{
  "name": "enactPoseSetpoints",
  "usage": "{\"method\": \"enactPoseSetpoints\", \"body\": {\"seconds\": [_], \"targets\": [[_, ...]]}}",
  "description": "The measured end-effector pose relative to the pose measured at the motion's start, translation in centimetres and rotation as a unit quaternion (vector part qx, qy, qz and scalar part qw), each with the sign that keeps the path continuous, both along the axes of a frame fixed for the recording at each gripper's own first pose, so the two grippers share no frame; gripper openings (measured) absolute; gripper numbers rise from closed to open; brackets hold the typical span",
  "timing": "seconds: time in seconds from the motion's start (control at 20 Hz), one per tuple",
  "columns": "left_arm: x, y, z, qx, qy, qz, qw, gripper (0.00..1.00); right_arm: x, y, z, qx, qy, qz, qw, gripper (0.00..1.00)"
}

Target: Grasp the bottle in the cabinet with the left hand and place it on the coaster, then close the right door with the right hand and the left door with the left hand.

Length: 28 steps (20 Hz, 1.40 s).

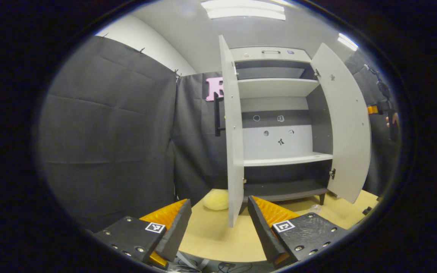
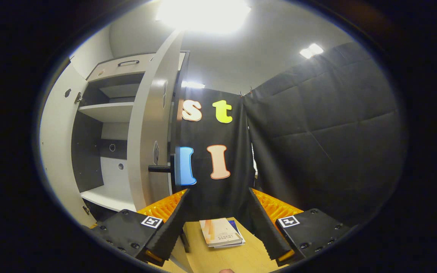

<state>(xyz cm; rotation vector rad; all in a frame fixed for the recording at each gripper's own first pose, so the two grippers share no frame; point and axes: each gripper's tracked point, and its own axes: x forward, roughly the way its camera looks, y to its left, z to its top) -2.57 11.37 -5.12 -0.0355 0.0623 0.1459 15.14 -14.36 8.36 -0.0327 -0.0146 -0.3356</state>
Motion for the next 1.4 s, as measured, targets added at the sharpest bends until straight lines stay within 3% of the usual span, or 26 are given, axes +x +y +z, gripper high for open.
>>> {"method": "enactPoseSetpoints", "body": {"seconds": [0.2, 0.25, 0.6, 1.05, 1.4], "targets": [[0.6, 2.0, 0.3, -0.008, -0.007, 0.001, 1.000, 0.88, 0.0, 1.0, 0.1, -0.008, 0.006, -0.001, 1.000, 0.91], [0.8, 2.4, 0.3, -0.009, -0.009, 0.000, 1.000, 0.88, -0.1, 1.5, 0.1, -0.009, 0.008, 0.003, 1.000, 0.94], [3.2, 4.7, -0.3, -0.026, -0.015, -0.002, 1.000, 0.88, 0.8, 9.4, 0.4, -0.028, 0.013, 0.069, 0.997, 0.92], [2.6, 10.6, 0.0, -0.018, -0.024, 0.027, 0.999, 0.88, 3.1, 17.3, 0.5, 0.007, -0.005, 0.122, 0.993, 0.95], [2.8, 12.6, -0.6, -0.039, -0.003, 0.035, 0.999, 0.87, 4.1, 20.3, -1.5, 0.021, 0.018, 0.146, 0.989, 0.95]]}}
